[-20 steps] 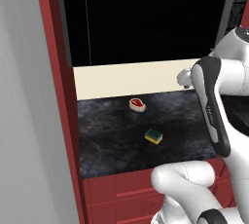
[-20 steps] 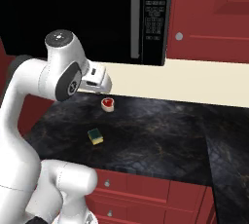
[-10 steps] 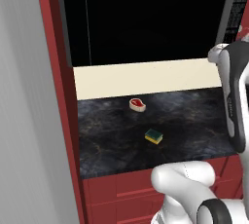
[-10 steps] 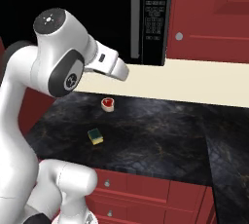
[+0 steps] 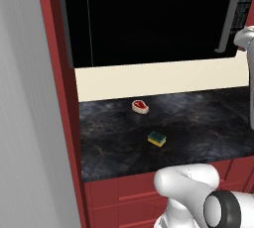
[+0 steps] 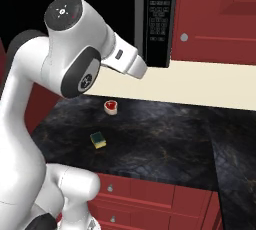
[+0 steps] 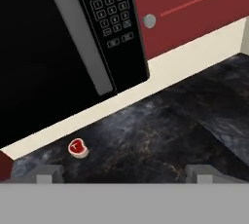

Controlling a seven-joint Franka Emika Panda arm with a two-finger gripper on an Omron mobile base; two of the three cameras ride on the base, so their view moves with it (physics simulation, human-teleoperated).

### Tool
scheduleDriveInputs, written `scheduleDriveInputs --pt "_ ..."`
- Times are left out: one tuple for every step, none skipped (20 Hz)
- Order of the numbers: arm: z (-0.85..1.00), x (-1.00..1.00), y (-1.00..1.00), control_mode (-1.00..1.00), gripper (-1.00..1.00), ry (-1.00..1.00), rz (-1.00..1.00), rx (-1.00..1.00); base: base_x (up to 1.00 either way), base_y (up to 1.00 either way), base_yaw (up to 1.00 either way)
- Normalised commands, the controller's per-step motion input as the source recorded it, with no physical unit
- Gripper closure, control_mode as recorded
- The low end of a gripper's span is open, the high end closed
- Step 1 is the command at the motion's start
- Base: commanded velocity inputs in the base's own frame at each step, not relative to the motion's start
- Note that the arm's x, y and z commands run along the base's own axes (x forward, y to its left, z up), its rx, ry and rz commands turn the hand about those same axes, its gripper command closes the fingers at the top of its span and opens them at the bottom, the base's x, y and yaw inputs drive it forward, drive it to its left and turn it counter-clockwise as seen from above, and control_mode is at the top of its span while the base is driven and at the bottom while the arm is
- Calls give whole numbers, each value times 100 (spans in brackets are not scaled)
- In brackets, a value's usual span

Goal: Place the sponge inside the microwave to prepare for sanitizing.

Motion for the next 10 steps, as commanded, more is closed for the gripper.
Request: scheduleDriveInputs --pt "4 51 -11 -100 -100 0 0 -2 0 0 0" --pt "11 60 -4 -100 -100 0 4 -4 0 0 0" --pt "16 61 0 -100 -100 0 7 -6 0 0 0" --pt "18 64 -4 -100 -100 0 8 -9 0 0 0" --pt "19 61 -4 -100 -100 0 7 -10 0 0 0" --pt "19 64 -5 -100 -100 0 7 -9 0 0 0" --pt "24 59 0 -100 -100 0 8 -6 0 0 0" --pt "29 56 0 -100 -100 0 12 -3 0 0 0" --pt "19 46 0 -100 -100 0 13 -4 0 0 0" --pt "19 44 0 -100 -100 -1 15 -2 0 0 0"
